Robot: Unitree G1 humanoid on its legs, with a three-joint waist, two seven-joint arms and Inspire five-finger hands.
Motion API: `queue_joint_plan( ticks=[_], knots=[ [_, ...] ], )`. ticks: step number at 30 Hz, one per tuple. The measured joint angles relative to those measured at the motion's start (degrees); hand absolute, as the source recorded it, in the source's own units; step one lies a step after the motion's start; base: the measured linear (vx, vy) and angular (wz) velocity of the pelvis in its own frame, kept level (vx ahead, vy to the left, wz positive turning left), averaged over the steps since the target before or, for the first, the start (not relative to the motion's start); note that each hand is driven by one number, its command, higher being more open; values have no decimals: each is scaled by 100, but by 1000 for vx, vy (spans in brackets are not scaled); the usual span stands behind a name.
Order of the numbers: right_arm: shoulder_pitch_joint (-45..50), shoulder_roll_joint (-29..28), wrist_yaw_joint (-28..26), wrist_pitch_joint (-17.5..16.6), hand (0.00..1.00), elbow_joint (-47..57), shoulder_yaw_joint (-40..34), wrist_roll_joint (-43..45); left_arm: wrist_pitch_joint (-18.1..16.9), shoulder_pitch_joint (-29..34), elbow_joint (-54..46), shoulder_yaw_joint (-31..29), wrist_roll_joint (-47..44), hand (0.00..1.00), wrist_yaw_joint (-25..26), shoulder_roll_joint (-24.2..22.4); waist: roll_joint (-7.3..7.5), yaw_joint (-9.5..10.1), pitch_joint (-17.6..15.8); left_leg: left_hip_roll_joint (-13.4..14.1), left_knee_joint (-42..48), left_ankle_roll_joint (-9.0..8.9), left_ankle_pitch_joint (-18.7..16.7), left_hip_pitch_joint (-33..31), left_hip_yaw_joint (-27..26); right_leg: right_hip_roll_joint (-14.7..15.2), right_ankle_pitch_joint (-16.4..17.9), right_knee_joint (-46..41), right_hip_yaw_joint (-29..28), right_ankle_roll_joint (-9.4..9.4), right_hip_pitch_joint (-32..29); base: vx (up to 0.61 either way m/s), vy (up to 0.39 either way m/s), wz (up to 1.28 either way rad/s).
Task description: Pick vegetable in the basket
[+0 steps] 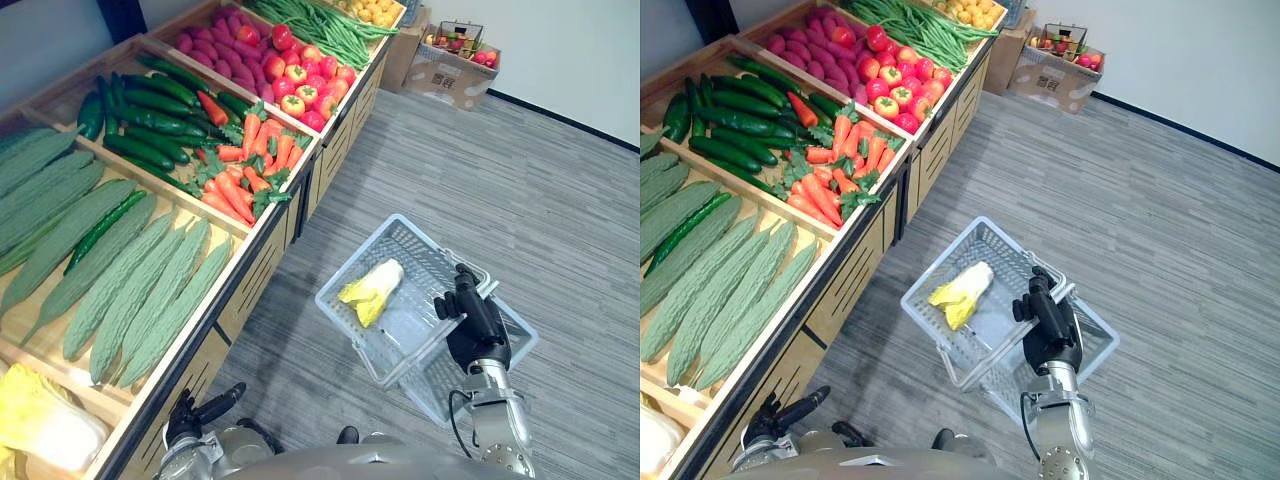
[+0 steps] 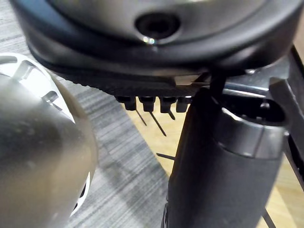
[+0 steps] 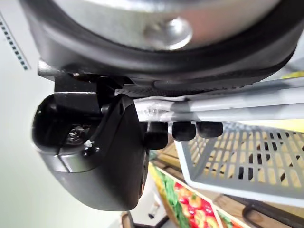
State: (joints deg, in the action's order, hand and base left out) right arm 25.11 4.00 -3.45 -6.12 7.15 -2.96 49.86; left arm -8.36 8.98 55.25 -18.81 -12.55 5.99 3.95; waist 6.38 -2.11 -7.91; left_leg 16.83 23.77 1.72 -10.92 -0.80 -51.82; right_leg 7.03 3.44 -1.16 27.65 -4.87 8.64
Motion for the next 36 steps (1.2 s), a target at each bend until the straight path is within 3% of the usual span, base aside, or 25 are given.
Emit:
queue_joint_plan(
  ticks=[3, 5, 7, 8, 9, 10, 11, 13, 17, 24, 25, 31, 36],
  knots=[
    [66, 1, 3, -1, 0, 19, -127, 3, 54, -73, 54, 125, 22, 100, 5, -27, -130, 20, -48, 38, 21, -84, -62, 140, 57, -31, 8, 41, -134, 10, 50, -17, 45, -22],
    [-25, 22, 15, 0, 0, 26, -116, 0, 89, -127, 34, 118, -54, 100, 24, -40, -205, 57, -148, 3, 222, -68, -53, 63, 883, -100, 12, 33, -368, 20, 35, -56, -13, -63],
    [-126, 25, 28, -10, 0, 3, 126, 3, 51, -84, 25, 225, -129, 100, 138, -35, -292, 119, -166, -262, 615, -18, -23, -158, 2988, -118, 63, -91, -974, 104, -35, -59, 25, -115],
    [-142, 26, 37, -11, 0, -10, 186, 3, 17, -57, 27, 234, -134, 100, 144, -20, -252, 180, -173, -368, 659, -60, -131, -249, 3502, -105, 73, -158, -1191, 117, -91, 1, 168, -169],
    [-215, 67, 40, -38, 0, -37, 258, 10, -57, 27, 7, 320, -137, 100, 124, -48, -380, 356, -96, -752, 426, -190, -431, -254, 4656, -133, 116, -340, -1714, 178, -432, 0, 260, -206],
    [-373, 93, 40, -38, 0, -98, 288, 13, -62, 103, -7, 325, -143, 100, 120, -83, -539, 466, -77, -954, 93, -264, -493, -158, 5471, -276, 91, -548, -2113, 130, -746, 6, 259, -205],
    [-410, 79, 51, -39, 0, -125, 295, 20, -56, 107, 20, 312, -160, 100, 129, -78, -581, 491, -76, -979, -11, -340, -494, -59, 5733, -357, 73, -631, -2250, 96, -853, 6, 136, -136],
    [-362, 82, 70, -39, 0, -129, 301, 122, -67, 102, 71, 281, -315, 100, 128, -60, -414, 464, -196, -1112, 78, -382, -514, -63, 5853, -313, 30, -654, -2539, 38, -969, 8, 76, -63],
    [-344, 85, 127, -40, 0, -129, 482, 238, -39, 231, 160, 220, -365, 100, 120, -68, -357, 417, -176, -1127, -93, -480, -572, 139, 5684, -315, -118, -477, -2865, -44, -947, 3, 85, -42],
    [-293, 259, 141, -50, 0, -144, 532, 209, -16, 277, 401, 498, -214, 100, -23, 10, -432, 330, -19, -1144, -1110, -536, -460, 540, 5197, -315, -498, -77, -3362, -139, -1163, -14, 52, -40],
    [-301, 275, 301, 26, 0, -637, 756, -473, -28, 257, 374, 996, -54, 100, -112, 249, -415, 331, 301, -1155, -1401, -610, -275, 560, 5114, -303, -1061, 560, -3424, -121, -1068, -14, 17, -18],
    [-302, 275, 302, 26, 0, -647, 735, -473, -28, 259, 381, 988, -56, 100, -118, 244, -434, 341, 307, -1156, -1393, -610, -275, 535, 5125, -296, -1061, 560, -3404, -121, -1080, 0, 0, 0],
    [-378, 217, 427, 25, 0, -828, 471, -457, -26, 272, 466, 974, -72, 100, -134, 173, -551, 361, 309, -1159, -1403, -607, -271, 514, 5104, -285, -1062, 560, -3373, -123, -1135, 0, 0, -1]
  ],
)
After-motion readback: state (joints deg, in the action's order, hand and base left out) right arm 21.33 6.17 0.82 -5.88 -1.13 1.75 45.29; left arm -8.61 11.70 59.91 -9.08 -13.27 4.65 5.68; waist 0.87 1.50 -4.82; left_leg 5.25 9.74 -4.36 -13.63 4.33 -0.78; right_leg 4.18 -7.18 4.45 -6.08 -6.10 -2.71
